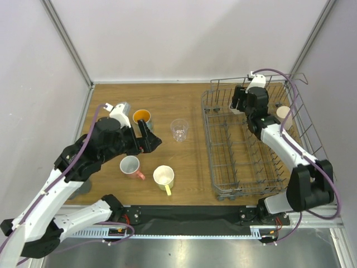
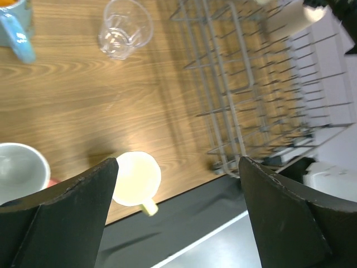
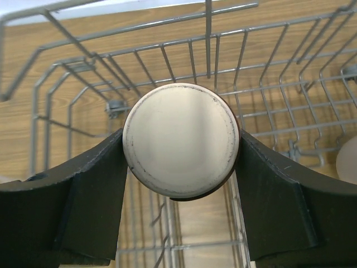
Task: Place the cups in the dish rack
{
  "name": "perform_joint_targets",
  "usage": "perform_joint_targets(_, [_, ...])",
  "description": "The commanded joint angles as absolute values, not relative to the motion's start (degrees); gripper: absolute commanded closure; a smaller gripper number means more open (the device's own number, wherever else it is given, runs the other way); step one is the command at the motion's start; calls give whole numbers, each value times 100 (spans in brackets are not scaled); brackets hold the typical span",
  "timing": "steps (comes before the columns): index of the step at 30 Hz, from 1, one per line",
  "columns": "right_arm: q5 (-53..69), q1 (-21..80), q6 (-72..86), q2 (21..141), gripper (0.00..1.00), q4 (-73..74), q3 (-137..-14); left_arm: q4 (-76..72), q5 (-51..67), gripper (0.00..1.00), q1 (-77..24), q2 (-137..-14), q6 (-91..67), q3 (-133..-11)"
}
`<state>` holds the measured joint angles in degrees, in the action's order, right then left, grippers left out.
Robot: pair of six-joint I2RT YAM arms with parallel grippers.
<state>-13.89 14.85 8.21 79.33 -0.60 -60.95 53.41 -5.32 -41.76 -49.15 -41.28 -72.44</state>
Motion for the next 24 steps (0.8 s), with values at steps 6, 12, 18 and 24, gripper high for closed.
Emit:
perform_joint_targets(6, [-1696, 1459, 159, 8797, 100, -1371, -6318, 5396, -53, 4, -3955, -5317, -3340, -7664])
perform_joint_targets(12, [-1732, 1257, 193, 9298, 100, -1661, -6424, 5616, -35, 4, -3683, -5379, -3234, -7673])
perform_joint_targets(18, [-1670, 1204, 176, 9764, 100, -1697, -6732, 5519, 176, 4, -3533, -5379, -3226, -7664])
perform_joint_targets(24, [-1661, 1169, 229, 9966, 100, -1714, -6837, 5555, 158, 4, -3480, -5414, -3270, -7699])
